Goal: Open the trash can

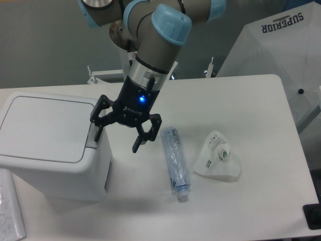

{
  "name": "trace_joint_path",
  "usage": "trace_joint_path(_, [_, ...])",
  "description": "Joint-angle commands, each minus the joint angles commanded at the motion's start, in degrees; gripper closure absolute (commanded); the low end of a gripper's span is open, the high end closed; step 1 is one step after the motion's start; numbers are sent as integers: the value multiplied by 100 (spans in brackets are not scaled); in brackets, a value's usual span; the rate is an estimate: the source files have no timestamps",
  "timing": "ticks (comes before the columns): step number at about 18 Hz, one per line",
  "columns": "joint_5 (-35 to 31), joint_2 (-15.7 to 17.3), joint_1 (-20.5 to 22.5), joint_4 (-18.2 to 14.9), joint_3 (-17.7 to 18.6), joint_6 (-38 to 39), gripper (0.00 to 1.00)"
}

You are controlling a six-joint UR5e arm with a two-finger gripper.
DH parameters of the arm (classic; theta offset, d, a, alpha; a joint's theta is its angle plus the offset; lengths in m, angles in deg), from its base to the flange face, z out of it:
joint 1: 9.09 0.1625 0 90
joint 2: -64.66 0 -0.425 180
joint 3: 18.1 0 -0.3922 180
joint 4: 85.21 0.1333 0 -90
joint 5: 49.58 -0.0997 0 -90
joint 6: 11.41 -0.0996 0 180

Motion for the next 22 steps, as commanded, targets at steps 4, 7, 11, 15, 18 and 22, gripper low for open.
trace_joint_path(4, [0,-18,0,9,-17,9,0])
trace_joint_path(7, [0,-18,0,26,-70,0,0])
trace_joint_path(11, [-9,-18,44,35,-228,-9,0])
trace_joint_path(15, [-26,-166,228,122,-711,-131,0])
trace_joint_path(18, [-44,-229,447,237,-782,-596,0])
trace_joint_path(22, [-61,-456,694,229,-730,-1519,0])
